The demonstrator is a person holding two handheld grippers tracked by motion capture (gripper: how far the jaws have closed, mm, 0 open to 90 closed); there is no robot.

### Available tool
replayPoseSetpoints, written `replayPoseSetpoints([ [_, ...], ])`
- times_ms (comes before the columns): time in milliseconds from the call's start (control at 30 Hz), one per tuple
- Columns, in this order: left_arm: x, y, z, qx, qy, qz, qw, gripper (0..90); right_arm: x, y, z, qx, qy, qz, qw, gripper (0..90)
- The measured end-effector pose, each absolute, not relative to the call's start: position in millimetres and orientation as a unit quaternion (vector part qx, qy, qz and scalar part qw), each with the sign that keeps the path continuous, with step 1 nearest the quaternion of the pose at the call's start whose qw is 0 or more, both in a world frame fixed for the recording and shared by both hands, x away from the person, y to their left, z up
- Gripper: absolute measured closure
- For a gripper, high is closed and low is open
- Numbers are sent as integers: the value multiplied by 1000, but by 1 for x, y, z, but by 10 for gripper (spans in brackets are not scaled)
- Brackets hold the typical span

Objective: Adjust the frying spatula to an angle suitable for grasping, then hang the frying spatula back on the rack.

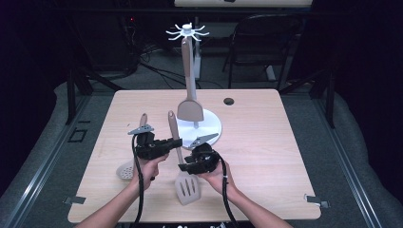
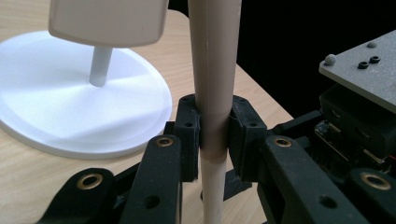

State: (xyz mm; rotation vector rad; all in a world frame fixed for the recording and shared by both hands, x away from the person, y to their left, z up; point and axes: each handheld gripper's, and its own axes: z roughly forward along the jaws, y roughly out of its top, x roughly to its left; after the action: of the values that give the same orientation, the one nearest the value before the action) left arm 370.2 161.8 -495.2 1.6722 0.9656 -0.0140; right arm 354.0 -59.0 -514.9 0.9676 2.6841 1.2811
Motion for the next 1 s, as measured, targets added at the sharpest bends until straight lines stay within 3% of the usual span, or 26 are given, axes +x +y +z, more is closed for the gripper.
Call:
replayPoseSetpoints([
  [133, 372, 166, -491, 710, 409, -4, 573, 759, 354, -65, -511, 312, 857, 409, 11, 492],
  [400, 372, 172, -482, 705, 403, 12, 583, 763, 355, -80, -504, 323, 858, 399, 26, 236],
  [733, 369, 175, -471, 707, 387, 34, 590, 764, 359, -109, -495, 340, 857, 383, 64, 152],
  [900, 370, 176, -464, 710, 379, 43, 592, 764, 359, -119, -492, 333, 870, 342, 127, 127],
  [1000, 371, 175, -461, 715, 375, 50, 588, 764, 361, -125, -492, 333, 876, 322, 137, 104],
])
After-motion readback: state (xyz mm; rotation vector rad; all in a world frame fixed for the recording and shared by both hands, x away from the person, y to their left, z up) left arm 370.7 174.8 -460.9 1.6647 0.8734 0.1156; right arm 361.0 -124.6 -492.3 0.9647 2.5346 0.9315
